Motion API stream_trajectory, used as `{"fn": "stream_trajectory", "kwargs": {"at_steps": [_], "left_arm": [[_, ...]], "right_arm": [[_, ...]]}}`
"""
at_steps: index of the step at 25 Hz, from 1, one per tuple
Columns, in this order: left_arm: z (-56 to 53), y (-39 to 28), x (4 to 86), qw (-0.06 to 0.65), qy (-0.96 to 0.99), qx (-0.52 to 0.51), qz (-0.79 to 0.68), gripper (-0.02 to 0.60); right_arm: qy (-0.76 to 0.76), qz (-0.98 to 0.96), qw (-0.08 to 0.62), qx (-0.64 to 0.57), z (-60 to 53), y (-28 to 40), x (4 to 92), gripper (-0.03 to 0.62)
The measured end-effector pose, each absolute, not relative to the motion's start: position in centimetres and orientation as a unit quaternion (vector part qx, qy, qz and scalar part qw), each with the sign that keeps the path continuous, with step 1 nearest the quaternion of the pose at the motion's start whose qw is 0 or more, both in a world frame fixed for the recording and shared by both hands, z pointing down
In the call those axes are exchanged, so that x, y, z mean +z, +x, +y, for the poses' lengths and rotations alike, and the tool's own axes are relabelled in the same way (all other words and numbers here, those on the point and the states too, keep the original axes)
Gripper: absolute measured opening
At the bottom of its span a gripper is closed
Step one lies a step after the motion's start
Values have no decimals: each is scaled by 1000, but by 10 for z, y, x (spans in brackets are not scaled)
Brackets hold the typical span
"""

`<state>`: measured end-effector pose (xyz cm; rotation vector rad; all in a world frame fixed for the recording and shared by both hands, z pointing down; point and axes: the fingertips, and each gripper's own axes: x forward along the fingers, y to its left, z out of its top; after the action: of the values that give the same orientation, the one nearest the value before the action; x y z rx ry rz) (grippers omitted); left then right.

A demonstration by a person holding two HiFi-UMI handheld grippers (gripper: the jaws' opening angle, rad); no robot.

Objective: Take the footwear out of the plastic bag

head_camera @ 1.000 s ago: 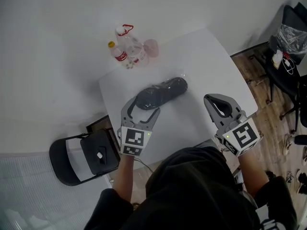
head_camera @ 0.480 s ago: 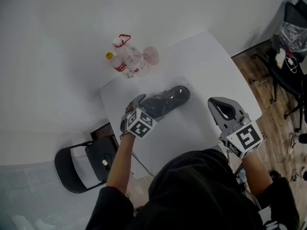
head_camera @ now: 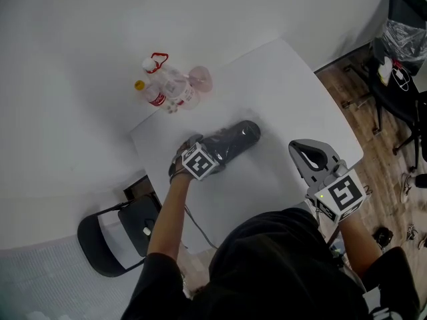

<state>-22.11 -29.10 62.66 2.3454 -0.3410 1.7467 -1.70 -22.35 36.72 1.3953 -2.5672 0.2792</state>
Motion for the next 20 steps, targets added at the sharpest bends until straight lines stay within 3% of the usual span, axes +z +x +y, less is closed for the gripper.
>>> {"fn": "stream_trajectory", "kwargs": {"at_steps": [7, 20], "left_arm": [[-289, -222, 629, 129, 780, 606, -88, 563], [-280, -224, 603, 91, 839, 523, -120, 561]], "right_arm": [[455, -878, 113, 95, -227, -33, 371, 18], [478, -867, 120, 68, -235, 5, 356, 18]]}}
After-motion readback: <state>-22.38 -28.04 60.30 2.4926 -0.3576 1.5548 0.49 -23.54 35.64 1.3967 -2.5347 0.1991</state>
